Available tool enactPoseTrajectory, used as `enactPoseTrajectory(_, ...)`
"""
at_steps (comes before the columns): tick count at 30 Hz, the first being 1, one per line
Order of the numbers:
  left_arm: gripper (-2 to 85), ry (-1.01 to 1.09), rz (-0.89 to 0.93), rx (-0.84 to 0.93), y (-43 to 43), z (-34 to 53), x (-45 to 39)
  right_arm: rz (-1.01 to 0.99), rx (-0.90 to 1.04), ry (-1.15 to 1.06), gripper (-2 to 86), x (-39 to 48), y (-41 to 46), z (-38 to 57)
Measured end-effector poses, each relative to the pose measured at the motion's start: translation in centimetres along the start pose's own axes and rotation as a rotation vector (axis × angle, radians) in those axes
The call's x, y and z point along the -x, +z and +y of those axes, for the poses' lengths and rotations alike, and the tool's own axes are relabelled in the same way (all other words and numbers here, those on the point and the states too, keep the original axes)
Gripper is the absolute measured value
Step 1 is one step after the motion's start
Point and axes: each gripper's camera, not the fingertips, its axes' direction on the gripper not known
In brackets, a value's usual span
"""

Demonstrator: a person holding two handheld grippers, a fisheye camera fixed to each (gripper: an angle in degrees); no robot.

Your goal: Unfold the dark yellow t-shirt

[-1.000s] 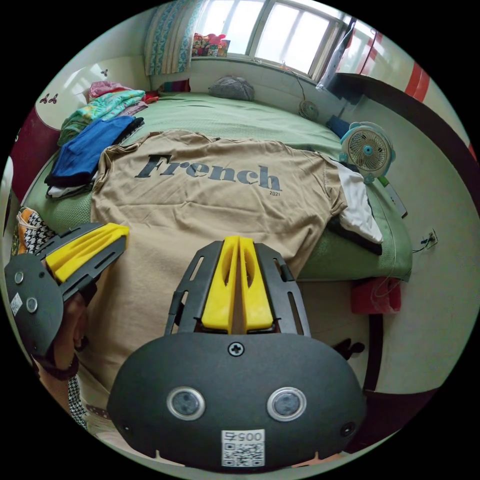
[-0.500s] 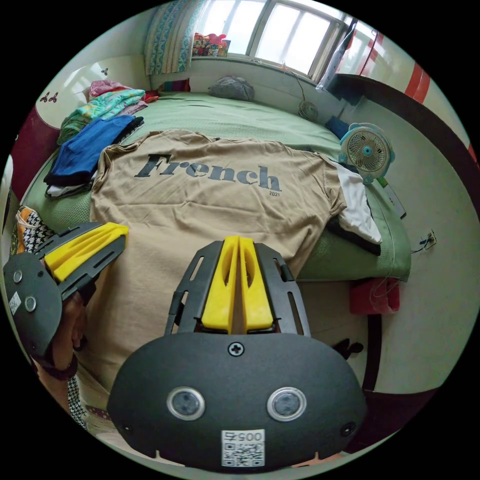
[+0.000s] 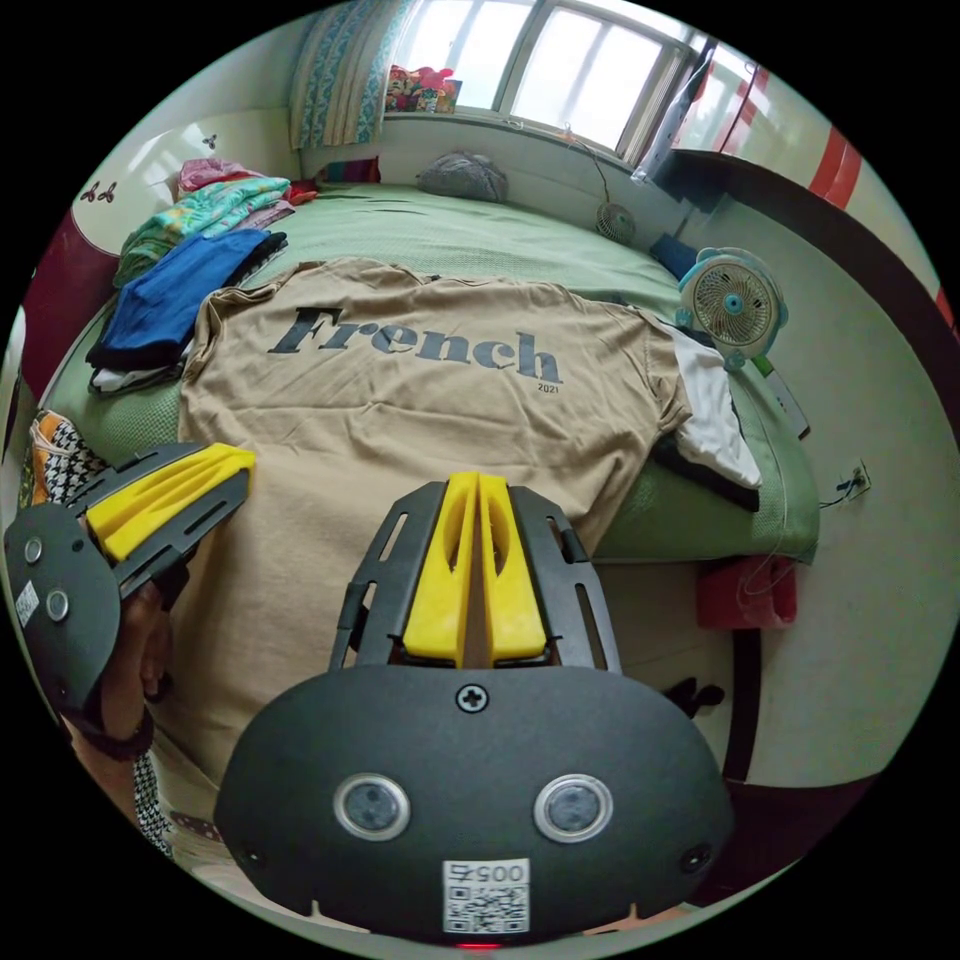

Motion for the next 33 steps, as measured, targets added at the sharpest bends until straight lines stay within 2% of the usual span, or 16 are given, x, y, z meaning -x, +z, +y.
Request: enactPoseTrajectory(33,-0.6,-0.018,0.024,0.008,0.0,-1.3,4.3,0.005,0.004,-0.014,-1.0,0.6,1.0,-2.2)
